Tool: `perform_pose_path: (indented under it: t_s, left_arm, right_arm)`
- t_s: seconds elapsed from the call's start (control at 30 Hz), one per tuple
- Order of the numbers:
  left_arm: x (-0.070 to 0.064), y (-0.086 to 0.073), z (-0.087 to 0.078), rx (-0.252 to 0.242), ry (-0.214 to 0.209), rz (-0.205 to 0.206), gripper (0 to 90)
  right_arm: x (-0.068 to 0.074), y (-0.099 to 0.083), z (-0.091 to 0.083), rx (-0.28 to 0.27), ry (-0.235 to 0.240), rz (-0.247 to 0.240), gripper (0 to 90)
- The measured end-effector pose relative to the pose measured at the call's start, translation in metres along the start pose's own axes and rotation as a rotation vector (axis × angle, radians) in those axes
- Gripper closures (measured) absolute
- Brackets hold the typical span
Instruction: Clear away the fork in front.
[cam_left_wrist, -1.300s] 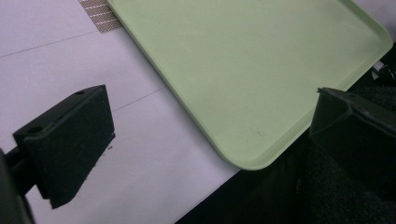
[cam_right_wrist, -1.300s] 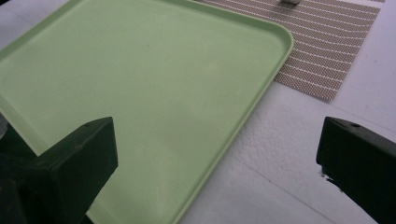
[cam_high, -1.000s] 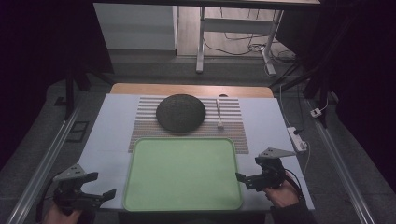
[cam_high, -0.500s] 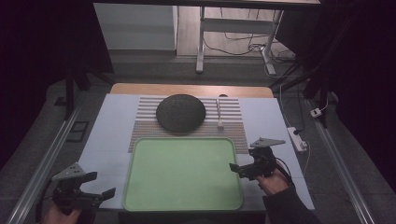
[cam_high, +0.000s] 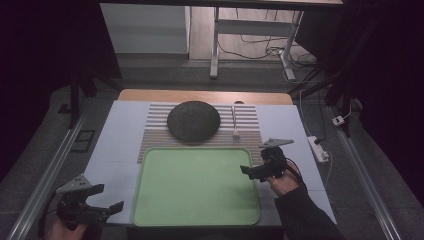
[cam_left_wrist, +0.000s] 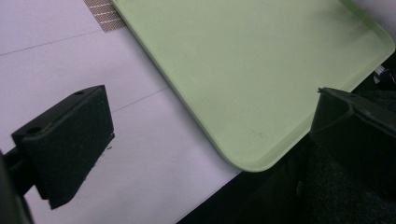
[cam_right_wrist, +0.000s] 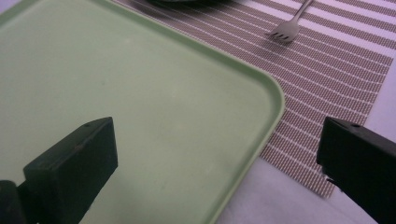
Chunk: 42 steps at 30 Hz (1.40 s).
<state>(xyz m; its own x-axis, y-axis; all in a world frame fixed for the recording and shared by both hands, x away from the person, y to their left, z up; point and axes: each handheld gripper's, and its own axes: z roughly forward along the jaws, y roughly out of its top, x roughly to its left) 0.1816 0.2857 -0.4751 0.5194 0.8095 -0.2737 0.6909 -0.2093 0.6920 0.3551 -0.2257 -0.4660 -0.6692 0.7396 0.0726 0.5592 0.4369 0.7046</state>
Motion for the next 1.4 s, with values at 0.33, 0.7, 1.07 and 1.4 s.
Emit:
perform_pose_path:
  t_s: [0.33,0.7,1.07,1.4]
  left_arm:
    - [0.0,0.0,0.001,0.005,0.001,0.002,0.0]
    - [0.0,0.001,0.001,0.012,0.001,0.002,0.0]
    - [0.0,0.001,0.002,0.016,0.002,0.002,0.0]
    - [0.001,0.001,0.002,0.019,-0.004,-0.001,0.0]
  right_arm:
    - [-0.011,0.015,0.018,-0.006,-0.043,-0.008,0.0]
    - [-0.022,0.032,0.048,0.047,-0.097,-0.01,0.0]
    - [-0.038,0.048,0.074,0.076,-0.162,-0.052,0.0]
    - [-0.045,0.062,0.097,0.119,-0.211,-0.177,11.9]
